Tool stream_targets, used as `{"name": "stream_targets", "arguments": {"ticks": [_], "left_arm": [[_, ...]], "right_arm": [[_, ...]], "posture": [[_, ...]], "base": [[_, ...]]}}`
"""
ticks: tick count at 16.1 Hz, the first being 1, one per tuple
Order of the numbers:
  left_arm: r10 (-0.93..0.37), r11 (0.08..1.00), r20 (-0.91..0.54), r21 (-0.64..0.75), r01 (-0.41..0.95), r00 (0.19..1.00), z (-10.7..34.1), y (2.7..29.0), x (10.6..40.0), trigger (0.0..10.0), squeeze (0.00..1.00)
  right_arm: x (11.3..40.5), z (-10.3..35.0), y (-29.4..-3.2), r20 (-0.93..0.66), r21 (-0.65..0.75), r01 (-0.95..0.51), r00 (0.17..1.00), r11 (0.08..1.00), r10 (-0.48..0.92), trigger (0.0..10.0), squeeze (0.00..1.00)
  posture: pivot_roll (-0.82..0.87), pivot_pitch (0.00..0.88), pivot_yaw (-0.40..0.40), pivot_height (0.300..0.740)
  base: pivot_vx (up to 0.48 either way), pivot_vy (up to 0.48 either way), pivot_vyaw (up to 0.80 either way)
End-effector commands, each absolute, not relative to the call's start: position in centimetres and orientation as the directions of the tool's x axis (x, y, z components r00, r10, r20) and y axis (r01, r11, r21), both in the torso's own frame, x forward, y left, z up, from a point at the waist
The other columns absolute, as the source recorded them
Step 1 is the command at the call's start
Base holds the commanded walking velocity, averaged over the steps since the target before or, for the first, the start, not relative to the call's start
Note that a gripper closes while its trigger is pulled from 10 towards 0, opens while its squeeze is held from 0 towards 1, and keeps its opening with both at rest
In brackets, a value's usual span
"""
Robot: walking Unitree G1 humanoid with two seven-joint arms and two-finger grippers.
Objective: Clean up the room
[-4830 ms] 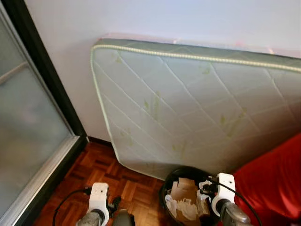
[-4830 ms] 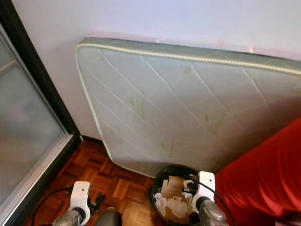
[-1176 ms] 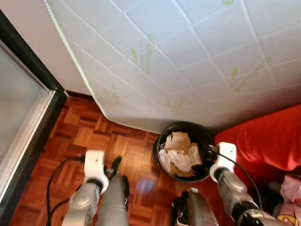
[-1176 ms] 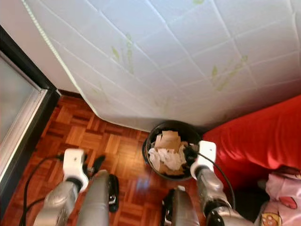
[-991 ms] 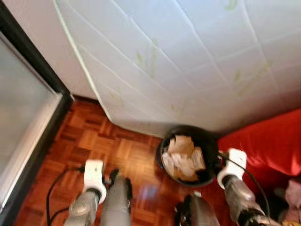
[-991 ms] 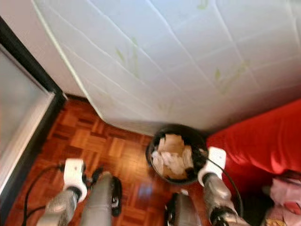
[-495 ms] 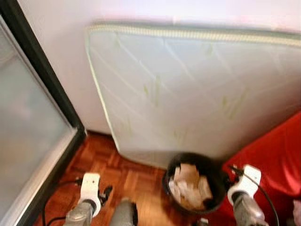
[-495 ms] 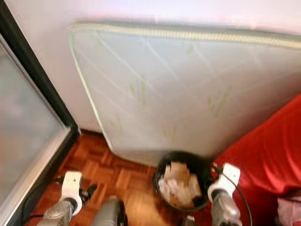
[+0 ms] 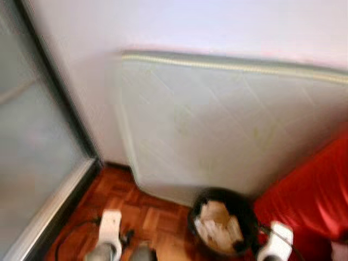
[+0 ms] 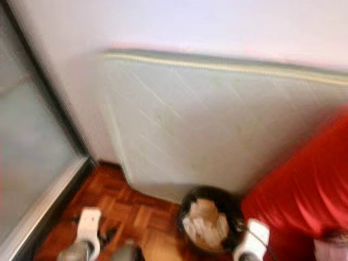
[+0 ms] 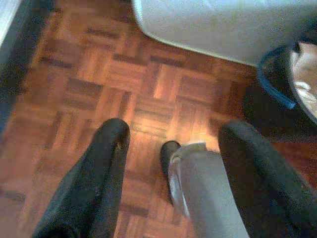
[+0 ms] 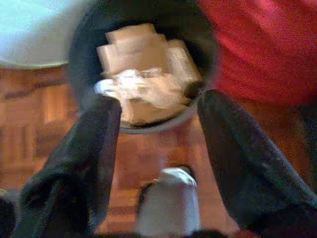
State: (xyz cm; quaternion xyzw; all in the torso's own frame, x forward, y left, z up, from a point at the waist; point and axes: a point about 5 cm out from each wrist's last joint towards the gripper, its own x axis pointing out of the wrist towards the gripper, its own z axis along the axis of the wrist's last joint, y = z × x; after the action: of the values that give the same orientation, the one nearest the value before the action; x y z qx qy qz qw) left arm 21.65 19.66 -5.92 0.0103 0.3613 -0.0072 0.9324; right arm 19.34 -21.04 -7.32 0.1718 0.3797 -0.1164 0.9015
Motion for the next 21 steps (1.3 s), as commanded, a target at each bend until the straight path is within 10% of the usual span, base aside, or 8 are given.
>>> {"name": "stream_targets", "arguments": {"ticks": [1,21], "left_arm": [[0.001,1.000,-0.710,0.017,0.016,0.705,-6.7,19.7,20.6,10.0,0.00],[0.006,1.000,-0.743,0.000,-0.009,0.669,-7.4,19.6,19.4,10.0,0.00]], "right_arm": [[19.8,-7.1,-20.8,-0.718,0.217,0.312,0.693,0.925,-0.065,10.0,0.00],[16.4,-8.9,-20.5,-0.810,0.154,0.307,0.583,0.939,-0.058,10.0,0.00]], "posture": [[0.10,0.000,-0.021,0.740],[0.10,0.000,-0.024,0.740]], "base": [[0.000,0.000,0.00],[0.000,0.000,0.00]]}}
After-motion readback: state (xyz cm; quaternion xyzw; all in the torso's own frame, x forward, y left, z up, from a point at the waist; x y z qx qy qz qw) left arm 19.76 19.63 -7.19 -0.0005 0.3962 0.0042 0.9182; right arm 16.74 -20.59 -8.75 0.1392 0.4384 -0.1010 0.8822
